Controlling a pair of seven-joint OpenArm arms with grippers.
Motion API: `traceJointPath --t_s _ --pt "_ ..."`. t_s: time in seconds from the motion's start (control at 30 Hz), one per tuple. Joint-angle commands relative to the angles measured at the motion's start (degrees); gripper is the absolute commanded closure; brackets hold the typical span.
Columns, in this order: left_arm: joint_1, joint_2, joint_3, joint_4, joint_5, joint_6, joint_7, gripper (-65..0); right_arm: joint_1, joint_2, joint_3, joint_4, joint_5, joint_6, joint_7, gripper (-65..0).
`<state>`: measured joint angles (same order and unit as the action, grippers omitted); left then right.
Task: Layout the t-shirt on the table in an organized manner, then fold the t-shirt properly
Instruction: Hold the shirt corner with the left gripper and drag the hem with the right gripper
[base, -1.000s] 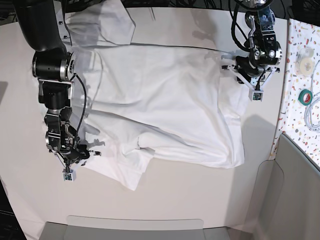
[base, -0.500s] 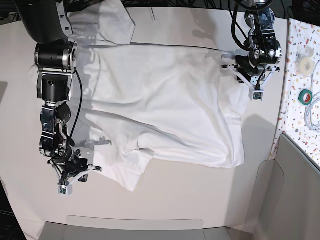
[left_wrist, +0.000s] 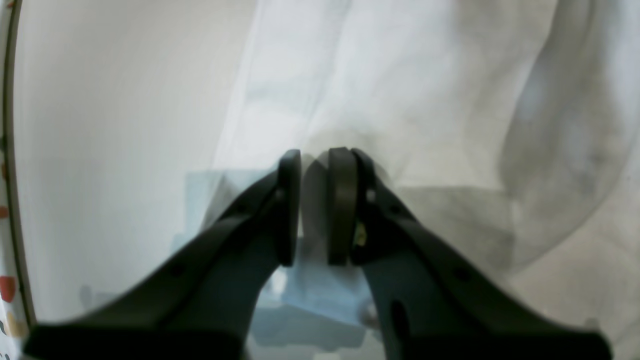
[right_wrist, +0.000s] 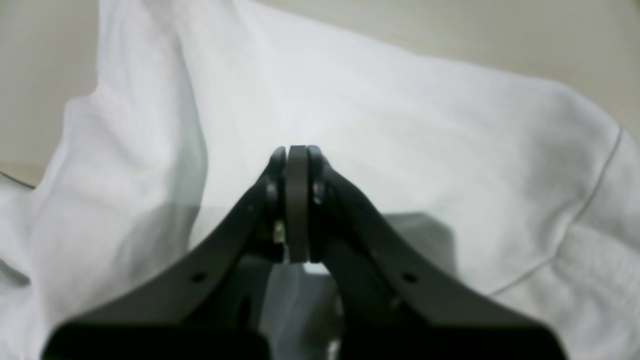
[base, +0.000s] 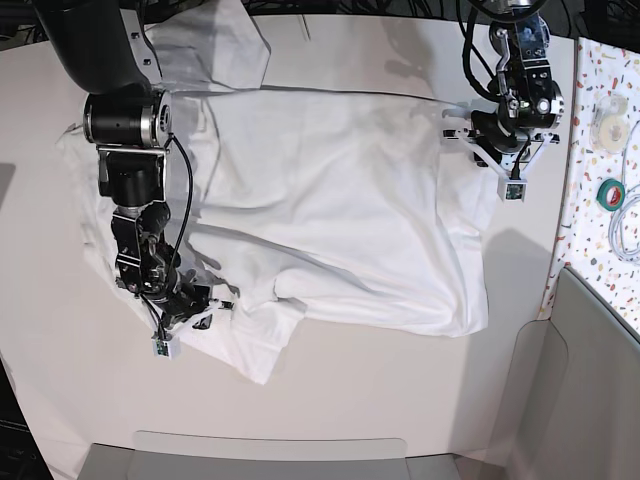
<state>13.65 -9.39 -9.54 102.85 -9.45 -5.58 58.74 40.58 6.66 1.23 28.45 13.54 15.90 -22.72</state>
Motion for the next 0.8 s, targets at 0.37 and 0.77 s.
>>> traceJointPath --t_s 0.37,0.77 --pt "0.5 -0.4 -0.2 0.0 0.8 0.2 2.6 -8.3 5.6 3.1 0.7 -1.8 -12.2 -2.8 1.7 0.0" --pt "2.3 -0.3 -0.2 0.0 0.8 0.2 2.4 -8.3 9.8 4.6 0.8 -1.4 -11.8 -7.5 1.8 0.0"
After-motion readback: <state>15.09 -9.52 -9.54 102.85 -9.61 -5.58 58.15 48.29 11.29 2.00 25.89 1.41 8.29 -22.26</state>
